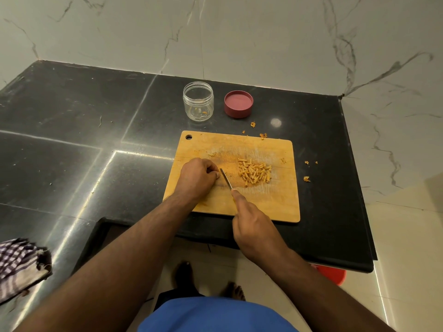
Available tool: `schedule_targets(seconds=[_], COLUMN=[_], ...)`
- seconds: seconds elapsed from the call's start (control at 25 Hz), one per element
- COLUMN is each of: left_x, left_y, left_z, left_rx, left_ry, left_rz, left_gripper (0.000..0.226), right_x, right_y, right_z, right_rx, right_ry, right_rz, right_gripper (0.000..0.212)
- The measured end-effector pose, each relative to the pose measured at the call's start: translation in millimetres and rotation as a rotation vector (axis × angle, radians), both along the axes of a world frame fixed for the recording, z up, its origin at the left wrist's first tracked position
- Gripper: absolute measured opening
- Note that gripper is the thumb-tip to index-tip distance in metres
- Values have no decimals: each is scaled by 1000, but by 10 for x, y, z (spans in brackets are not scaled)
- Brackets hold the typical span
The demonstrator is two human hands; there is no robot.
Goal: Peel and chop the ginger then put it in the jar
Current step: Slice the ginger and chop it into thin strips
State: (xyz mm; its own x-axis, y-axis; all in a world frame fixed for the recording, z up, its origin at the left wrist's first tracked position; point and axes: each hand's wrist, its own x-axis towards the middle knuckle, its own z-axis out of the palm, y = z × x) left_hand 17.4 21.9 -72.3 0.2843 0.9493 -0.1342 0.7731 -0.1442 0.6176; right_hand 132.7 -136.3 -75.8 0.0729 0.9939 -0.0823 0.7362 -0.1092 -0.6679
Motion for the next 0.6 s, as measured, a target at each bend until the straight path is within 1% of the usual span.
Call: schedule_targets(seconds=[0.28, 0.48, 0.6], left_x=[12, -14, -30], left_y=[-4, -6, -12], left_z=[-11, -35, -34], left_rx=[4, 4, -7], left_ry=[4, 1, -9], left_rz=[13, 13, 4], left_gripper=[13, 12, 13], right_x=[5, -3, 20], right_y=[150, -206, -138], right_z=[-13, 4, -4], right_rx=[-81, -45, 1], right_ry=[5, -7, 21], right_rz=[18, 24, -28], right_gripper=[55, 51, 53])
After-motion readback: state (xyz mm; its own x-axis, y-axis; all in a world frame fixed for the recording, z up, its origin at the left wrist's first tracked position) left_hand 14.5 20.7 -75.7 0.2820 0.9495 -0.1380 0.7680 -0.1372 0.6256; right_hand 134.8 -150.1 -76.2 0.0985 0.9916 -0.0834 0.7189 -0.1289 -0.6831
